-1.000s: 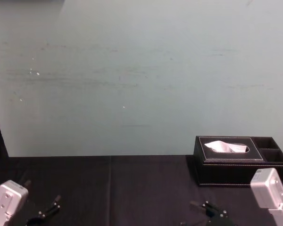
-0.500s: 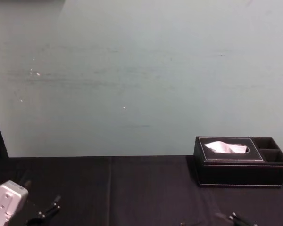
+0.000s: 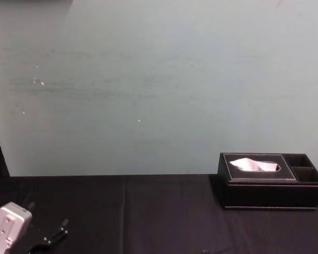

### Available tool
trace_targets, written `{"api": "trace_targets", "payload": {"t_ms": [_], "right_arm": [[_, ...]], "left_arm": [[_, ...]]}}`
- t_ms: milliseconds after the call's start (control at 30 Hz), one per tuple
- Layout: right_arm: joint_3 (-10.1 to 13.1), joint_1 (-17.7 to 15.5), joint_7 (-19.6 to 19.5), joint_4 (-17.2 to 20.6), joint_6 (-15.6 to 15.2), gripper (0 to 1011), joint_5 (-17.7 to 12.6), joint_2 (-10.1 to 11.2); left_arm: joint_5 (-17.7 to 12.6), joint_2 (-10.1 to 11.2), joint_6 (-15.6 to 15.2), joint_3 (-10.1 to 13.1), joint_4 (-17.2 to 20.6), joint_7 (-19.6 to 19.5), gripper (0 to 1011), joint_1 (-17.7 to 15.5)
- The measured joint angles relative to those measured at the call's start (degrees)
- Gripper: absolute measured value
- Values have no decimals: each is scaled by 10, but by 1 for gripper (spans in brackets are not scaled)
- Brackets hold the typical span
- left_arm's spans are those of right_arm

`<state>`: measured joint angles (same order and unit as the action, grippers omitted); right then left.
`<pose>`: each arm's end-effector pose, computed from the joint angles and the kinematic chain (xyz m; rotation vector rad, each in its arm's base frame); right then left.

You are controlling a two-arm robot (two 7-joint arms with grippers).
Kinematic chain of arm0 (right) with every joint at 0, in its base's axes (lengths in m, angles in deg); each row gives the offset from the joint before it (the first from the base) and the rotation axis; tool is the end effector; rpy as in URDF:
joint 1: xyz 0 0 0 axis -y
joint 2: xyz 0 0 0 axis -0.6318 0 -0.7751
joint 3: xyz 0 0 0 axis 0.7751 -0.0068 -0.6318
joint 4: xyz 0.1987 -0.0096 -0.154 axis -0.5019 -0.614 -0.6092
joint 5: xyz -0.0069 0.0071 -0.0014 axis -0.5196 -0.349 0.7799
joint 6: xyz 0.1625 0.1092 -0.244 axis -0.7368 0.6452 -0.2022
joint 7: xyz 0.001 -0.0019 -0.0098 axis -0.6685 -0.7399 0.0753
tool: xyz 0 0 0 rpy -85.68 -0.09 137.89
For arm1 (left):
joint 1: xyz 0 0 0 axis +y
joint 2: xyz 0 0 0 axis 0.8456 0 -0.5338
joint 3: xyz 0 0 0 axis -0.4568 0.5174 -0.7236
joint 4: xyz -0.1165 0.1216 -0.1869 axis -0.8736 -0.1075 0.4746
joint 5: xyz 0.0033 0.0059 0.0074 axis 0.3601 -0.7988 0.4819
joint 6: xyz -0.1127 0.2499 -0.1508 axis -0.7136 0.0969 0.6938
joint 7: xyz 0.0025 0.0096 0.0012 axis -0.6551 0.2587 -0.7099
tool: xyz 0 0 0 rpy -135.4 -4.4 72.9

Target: Stack the three plastic cups sequentially using one hand.

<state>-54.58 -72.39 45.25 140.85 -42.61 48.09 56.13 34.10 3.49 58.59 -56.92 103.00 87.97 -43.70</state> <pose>0.2567 -0.1000 -0.1899 -0.3011 -0.0181 -0.5897 0.3556 0.0597 -0.2718 0.3046 -0.2853 1.2479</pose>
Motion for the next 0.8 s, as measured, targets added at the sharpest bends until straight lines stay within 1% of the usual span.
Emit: {"api": "trace_targets", "payload": {"t_ms": [33,133,167,300,333,433,567,600,667,800], "right_arm": [[5,-7,1,0,-7,1000,2,7],[10,-15,1,-1,-21,1000,6,16],[11,-17,-1,-1,-33,1000,11,22],[9,-20,-16,-3,-62,1000,25,29],[8,-19,-23,-5,-72,1000,29,29],[5,-18,-32,-8,-83,1000,34,26],[1,-14,-60,-11,-108,1000,40,8],[1,-14,-60,-11,-108,1000,40,8],[-4,-11,-68,-11,-115,1000,44,-1],[-9,-7,-69,-11,-120,1000,48,-6]], "left_arm": [[0,0,0,0,0,0,1010,0],[0,0,0,0,0,0,1010,0],[0,0,0,0,0,0,1010,0],[0,0,0,0,0,0,1010,0],[0,0,0,0,0,0,1010,0],[0,0,0,0,0,0,1010,0],[0,0,0,0,0,0,1010,0],[0,0,0,0,0,0,1010,0],[0,0,0,0,0,0,1010,0],[0,0,0,0,0,0,1010,0]]}}
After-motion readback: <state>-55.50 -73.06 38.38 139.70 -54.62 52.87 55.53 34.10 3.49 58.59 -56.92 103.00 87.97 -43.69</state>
